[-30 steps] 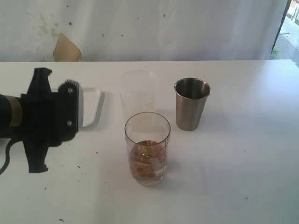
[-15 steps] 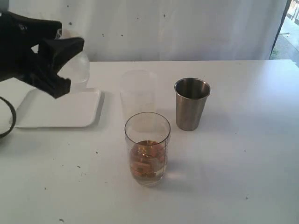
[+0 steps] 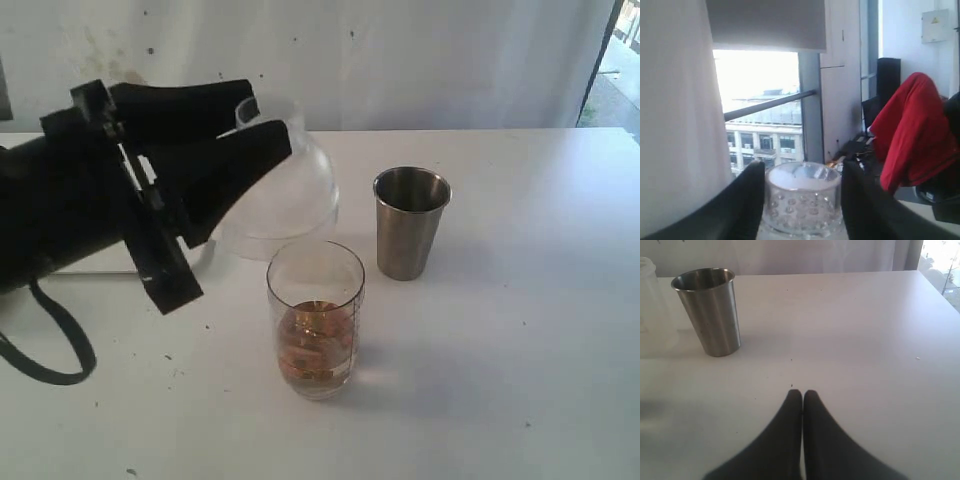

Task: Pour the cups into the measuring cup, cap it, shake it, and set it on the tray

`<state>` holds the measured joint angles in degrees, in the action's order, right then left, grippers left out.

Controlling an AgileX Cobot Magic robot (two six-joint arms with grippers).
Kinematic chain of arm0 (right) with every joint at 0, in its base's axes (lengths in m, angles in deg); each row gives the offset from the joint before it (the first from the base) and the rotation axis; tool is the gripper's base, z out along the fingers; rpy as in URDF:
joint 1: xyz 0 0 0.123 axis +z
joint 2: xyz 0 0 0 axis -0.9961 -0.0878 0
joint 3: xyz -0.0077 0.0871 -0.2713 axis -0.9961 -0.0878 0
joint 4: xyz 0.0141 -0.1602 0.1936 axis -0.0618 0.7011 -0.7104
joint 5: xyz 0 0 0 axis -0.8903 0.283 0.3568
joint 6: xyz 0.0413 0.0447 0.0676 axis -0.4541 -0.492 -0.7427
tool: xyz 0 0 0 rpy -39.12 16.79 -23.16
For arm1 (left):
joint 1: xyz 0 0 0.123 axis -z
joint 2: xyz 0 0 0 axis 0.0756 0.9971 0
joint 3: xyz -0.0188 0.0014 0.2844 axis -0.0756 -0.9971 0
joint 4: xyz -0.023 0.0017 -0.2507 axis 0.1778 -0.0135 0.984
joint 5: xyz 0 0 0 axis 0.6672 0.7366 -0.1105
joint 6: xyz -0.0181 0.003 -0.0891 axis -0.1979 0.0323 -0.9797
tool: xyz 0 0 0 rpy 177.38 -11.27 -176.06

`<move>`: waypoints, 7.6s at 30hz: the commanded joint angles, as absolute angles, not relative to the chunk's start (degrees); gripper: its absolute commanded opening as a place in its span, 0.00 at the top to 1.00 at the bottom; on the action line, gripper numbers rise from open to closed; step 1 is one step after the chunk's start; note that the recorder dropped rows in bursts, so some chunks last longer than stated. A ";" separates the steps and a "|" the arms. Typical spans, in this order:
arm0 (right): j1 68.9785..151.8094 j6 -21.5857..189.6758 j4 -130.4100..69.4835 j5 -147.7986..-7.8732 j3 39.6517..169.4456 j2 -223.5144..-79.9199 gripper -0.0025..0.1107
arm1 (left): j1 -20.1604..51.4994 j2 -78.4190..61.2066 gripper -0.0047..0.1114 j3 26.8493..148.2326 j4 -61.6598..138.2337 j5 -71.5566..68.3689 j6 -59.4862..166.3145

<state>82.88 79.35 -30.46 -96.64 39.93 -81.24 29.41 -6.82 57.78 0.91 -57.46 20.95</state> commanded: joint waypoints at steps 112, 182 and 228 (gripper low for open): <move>82.62 78.99 -30.46 -96.19 39.65 -80.92 0.98 | 29.47 -3.16 0.77 66.79 12.92 -26.15 13.49; 82.62 78.42 -30.46 -96.29 39.65 -80.92 0.98 | -7.68 -78.42 0.95 26.85 40.80 9.15 47.82; 86.40 95.54 -46.38 -113.81 94.52 -130.95 0.35 | -7.68 -78.42 0.95 26.85 40.80 8.56 47.82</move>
<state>84.74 77.71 -33.59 -103.70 89.71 -124.73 -7.68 -78.12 27.11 40.46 9.09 47.82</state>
